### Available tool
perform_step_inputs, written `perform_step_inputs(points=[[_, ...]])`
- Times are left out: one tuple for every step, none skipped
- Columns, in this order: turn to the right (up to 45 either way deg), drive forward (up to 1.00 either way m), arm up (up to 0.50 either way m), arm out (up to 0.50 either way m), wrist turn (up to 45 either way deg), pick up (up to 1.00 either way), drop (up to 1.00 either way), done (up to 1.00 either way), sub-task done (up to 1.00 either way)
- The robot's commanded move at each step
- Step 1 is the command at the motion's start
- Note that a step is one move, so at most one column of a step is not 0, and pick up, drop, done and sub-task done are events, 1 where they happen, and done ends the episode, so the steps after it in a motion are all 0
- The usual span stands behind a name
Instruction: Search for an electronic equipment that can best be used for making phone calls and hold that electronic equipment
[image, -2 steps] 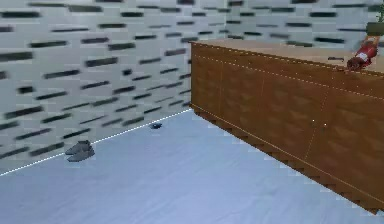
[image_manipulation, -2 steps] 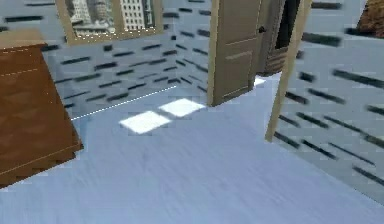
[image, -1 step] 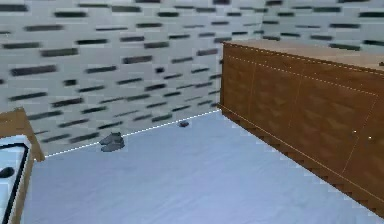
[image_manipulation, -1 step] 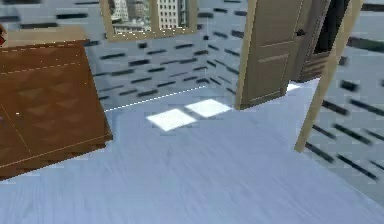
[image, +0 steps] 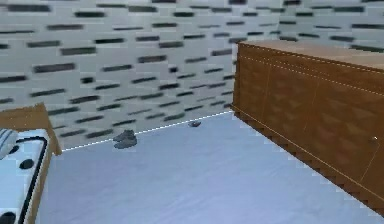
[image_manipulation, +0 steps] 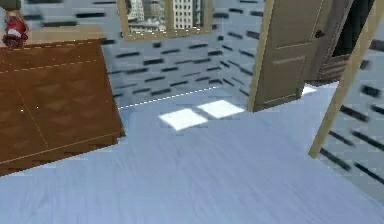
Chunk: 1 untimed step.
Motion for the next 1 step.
perform_step_inputs(points=[[0.0,0.25,0.0,0.0,0.0,0.0,0.0,0.0,0.0]])
